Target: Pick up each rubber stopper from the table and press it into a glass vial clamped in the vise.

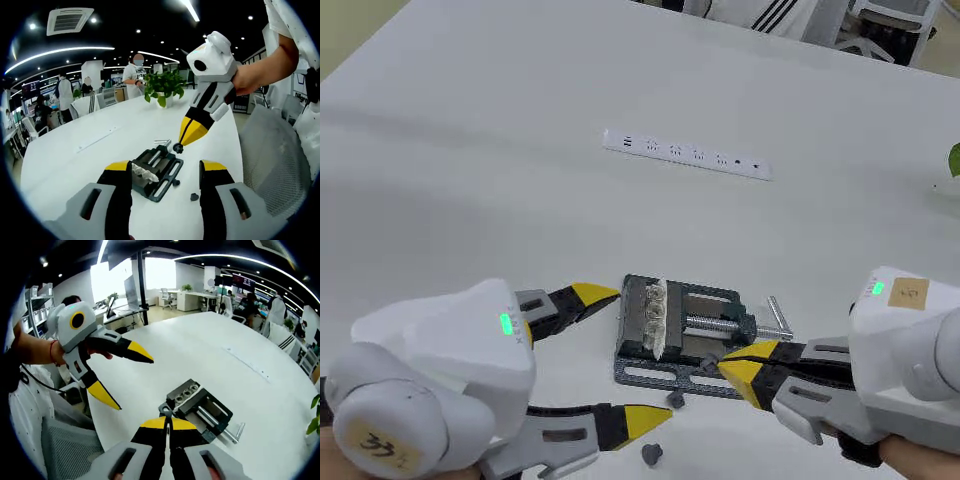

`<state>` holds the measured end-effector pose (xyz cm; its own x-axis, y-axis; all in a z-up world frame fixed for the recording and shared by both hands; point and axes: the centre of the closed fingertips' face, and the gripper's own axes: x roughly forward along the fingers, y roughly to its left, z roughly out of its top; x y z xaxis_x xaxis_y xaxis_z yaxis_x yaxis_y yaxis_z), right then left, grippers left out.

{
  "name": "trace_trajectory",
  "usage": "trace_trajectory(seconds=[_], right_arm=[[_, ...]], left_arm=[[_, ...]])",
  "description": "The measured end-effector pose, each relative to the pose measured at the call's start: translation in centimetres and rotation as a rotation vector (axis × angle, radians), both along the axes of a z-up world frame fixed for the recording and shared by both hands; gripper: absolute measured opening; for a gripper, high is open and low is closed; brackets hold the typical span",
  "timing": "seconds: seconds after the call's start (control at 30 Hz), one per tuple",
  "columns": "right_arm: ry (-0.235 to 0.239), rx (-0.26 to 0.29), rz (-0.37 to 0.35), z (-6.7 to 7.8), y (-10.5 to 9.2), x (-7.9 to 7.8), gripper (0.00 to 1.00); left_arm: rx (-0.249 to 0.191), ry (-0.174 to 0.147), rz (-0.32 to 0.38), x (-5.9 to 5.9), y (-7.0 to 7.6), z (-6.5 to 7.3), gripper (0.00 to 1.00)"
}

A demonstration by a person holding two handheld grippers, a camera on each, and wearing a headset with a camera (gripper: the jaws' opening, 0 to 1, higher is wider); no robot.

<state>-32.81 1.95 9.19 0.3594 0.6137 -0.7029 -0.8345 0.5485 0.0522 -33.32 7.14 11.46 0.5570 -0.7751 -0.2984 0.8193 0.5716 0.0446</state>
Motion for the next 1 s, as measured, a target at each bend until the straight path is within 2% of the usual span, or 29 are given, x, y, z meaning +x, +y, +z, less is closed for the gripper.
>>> trace_trajectory(seconds=[0.1,0.23,0.57,0.73,1.0], right_arm=[[0.012,0.04,-0.039,0.6,0.4,0.0,0.0],[0.015,0.071,-0.069,1.2,0.8,-0.1,0.0],[0.055,0.175,-0.139,2.9,1.9,-0.4,0.0],[0.053,0.185,-0.148,3.1,2.0,-0.5,0.0],[0.063,0.217,-0.166,3.9,2.1,-0.5,0.0]], left_arm=[[-0.005,-0.018,-0.002,0.1,-0.5,0.5,0.45],[-0.003,-0.023,-0.012,0.0,-1.1,0.6,0.41],[-0.02,-0.048,-0.009,0.2,-1.5,1.5,0.29],[-0.035,-0.058,-0.014,0.3,-1.6,2.0,0.22],[-0.058,-0.047,-0.018,0.1,-1.8,2.3,0.11]])
